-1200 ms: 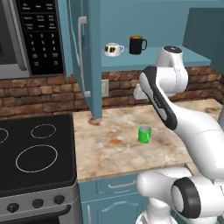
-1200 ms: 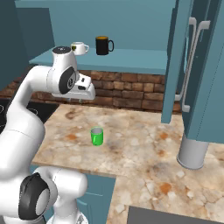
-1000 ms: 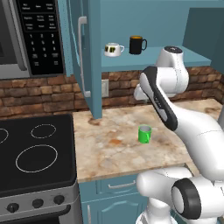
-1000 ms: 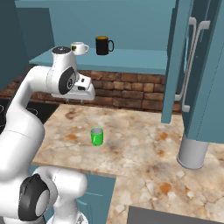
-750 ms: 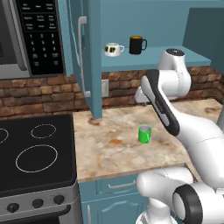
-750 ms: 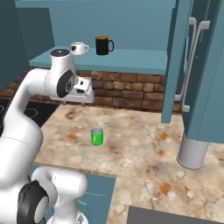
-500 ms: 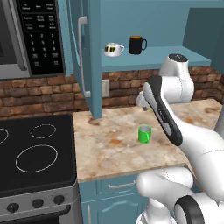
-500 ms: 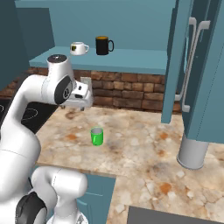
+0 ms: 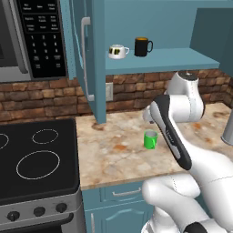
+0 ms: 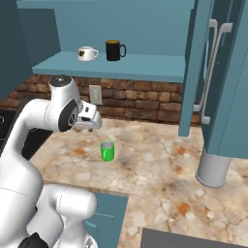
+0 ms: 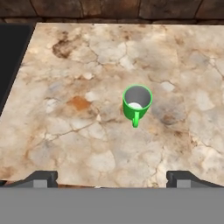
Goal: Pick the mug on the counter and place it in the cabinet with the handle facing the right, like the mugs already inside.
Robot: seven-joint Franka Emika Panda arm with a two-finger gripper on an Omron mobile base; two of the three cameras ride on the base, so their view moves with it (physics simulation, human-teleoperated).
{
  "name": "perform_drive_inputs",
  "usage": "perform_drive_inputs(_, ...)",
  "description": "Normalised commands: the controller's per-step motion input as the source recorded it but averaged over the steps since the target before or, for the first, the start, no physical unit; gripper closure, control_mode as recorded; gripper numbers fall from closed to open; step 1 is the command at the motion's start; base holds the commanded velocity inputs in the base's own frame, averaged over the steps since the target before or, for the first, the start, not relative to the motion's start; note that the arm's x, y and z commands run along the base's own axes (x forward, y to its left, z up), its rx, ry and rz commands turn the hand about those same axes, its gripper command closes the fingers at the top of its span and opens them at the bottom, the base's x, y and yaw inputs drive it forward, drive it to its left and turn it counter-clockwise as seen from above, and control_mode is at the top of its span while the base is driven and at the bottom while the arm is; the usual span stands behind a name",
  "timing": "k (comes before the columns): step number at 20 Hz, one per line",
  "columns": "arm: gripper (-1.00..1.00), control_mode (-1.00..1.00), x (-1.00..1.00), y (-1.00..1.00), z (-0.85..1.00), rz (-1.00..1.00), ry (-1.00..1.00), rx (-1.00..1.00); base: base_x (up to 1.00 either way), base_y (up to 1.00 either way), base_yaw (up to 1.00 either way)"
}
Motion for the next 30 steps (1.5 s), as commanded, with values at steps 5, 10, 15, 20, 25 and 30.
perform_drive_inputs(5, -1.0, -1.0, 0.0, -0.08, -0.22, 0.0, 0.0, 0.0, 0.0, 0.0, 0.0)
perform_drive_inputs(10, -1.0, -1.0, 0.0, -0.08, -0.3, 0.0, 0.0, 0.0, 0.0, 0.0, 0.0)
perform_drive_inputs(15, -1.0, -1.0, 0.0, -0.05, -0.38, 0.0, 0.0, 0.0, 0.0, 0.0, 0.0)
perform_drive_inputs(20, -1.0, -1.0, 0.0, -0.05, -0.32, 0.0, -0.01, -0.03, 0.0, 0.0, 0.0)
perform_drive_inputs(25, -1.0, -1.0, 0.0, -0.06, -0.22, 0.0, -0.06, -0.02, 0.0, 0.0, 0.0)
perform_drive_inputs(30, -1.0, -1.0, 0.0, -0.14, -0.15, 0.0, -0.09, 0.0, 0.0, 0.0, 0.0)
